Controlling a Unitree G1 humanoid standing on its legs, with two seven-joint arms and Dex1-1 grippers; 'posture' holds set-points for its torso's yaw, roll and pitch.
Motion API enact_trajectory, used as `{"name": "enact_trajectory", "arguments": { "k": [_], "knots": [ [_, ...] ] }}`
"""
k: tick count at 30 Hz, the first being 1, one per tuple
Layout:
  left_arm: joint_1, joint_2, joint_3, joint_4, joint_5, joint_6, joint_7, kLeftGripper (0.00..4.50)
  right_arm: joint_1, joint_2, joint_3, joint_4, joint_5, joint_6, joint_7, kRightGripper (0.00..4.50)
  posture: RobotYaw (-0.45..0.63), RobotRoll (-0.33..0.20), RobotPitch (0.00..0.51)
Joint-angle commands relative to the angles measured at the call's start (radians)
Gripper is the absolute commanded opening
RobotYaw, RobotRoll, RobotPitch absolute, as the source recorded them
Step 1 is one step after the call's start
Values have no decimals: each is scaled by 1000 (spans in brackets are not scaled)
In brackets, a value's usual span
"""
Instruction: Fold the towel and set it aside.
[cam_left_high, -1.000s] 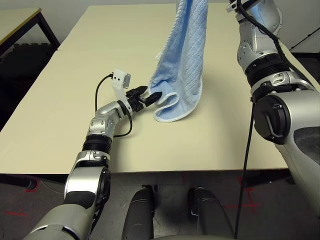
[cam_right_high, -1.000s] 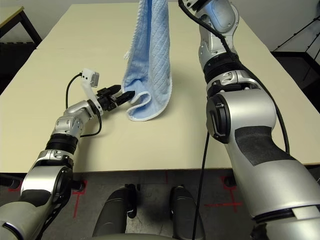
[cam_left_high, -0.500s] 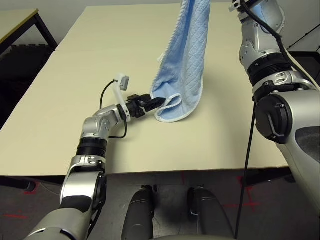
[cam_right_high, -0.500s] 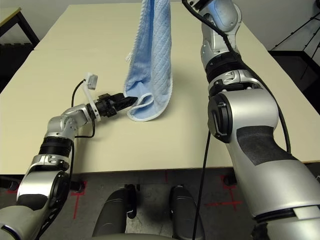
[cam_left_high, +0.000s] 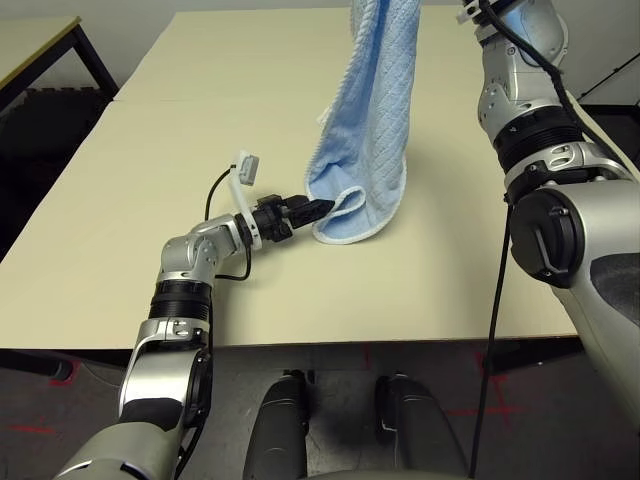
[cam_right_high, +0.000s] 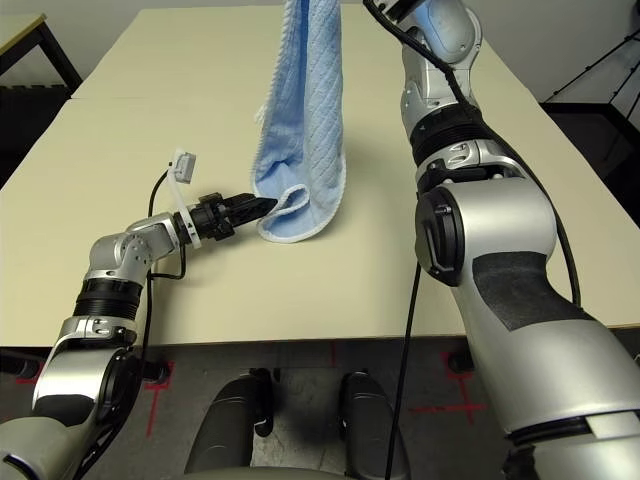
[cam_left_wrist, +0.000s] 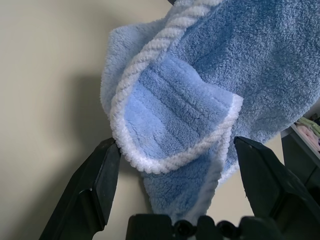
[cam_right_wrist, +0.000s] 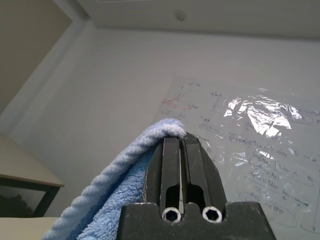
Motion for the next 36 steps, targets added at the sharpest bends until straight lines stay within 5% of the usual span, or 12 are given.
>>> {"name": "enact_trajectory", "arguments": {
  "k": [1,5,17,26,36],
  "knots": [
    [-15,-4,-9,33,8,-11,9,4500,-15,-9,-9,-11,3,-1,7,103,12,0,127],
    [-16,-9,-1,44,9,-35,21,4500,-14,-7,-9,-13,4,-1,8,103,12,0,127],
    [-25,-12,11,67,5,-60,47,121,-8,-8,-8,-13,2,2,6,0,14,0,128],
    [40,77,40,-82,30,-133,95,56,69,-51,-3,-5,-13,29,0,0,16,0,136],
    [235,356,121,-528,-55,86,116,56,248,-130,7,-7,-33,83,2,0,70,0,151]
  ]
}}
